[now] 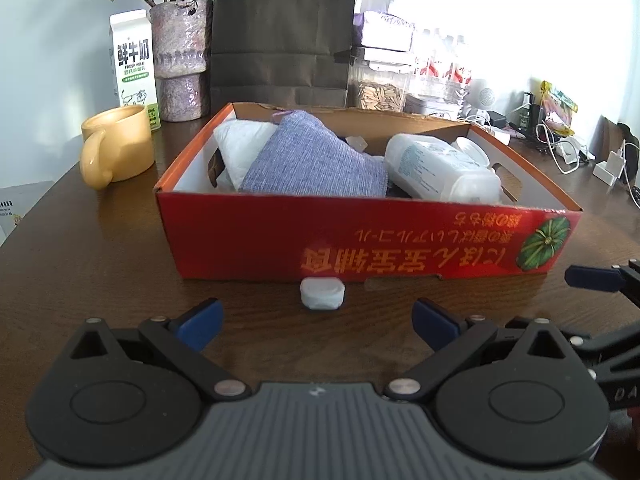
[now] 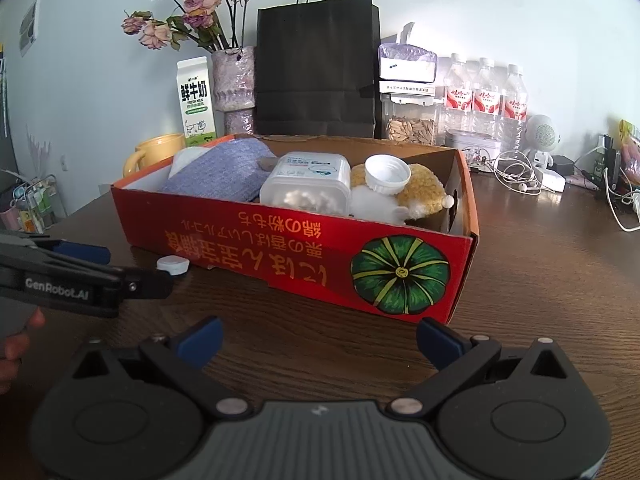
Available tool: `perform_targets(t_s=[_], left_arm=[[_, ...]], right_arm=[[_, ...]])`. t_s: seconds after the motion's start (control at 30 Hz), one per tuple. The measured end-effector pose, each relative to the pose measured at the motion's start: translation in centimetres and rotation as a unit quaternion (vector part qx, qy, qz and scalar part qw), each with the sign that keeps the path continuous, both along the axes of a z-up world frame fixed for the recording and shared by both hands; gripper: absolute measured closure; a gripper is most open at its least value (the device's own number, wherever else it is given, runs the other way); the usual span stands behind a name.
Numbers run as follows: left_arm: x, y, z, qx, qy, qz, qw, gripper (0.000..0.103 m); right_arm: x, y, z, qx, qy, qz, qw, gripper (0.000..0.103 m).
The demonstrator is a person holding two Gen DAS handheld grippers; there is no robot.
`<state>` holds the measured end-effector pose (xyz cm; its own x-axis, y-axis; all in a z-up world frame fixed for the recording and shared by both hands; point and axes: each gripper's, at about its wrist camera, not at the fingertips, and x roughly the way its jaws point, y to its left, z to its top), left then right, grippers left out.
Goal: Organize objects
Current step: 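Withdraw and move the left gripper toward the last small white cap, then grasp the small white cap with the left gripper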
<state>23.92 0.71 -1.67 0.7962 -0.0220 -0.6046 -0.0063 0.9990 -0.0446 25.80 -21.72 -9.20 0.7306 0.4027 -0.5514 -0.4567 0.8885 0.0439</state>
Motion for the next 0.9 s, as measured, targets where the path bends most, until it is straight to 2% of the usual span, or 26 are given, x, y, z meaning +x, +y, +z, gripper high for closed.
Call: perform_targets(t_s=[0.07,0.17,0.23,0.37,0.43,0.9], left_arm=[[0.6,-0.2,-0.1,0.003,0.001,0.004,1.0,0.002],[1.5,-0.3,-0.4,0.003,0.008,0.009,0.9999,0.014],[1.9,-0.2,-0.6,-0.003,0.011,0.011,0.9999,0.03],[2.4,-0.2,-0.8,-0.01,0.013,0.014,0.9998,0.048],[2.5,-0.3,-0.8,-0.011,0.011,0.013,0.9998,0.075],[1.7,-0.4,-0.5,-0.018,-0.004,0.009,0.9998,0.075]], right_arm=[[0.2,0.0,0.0,0.003,0.0,-0.004,1.0,0.0],[0.3,-0.2,0.0,0.007,-0.005,-0.017,1.0,0.0],[0.4,-0.2,0.0,0.011,-0.003,-0.02,1.0,0.0],[0.6,-0.3,-0.1,0.014,0.0,-0.019,1.0,0.0],[0.6,-0.3,-0.1,0.015,0.001,-0.018,1.0,0.0],[0.9,-0.4,-0.2,0.019,0.01,-0.025,0.999,0.0]])
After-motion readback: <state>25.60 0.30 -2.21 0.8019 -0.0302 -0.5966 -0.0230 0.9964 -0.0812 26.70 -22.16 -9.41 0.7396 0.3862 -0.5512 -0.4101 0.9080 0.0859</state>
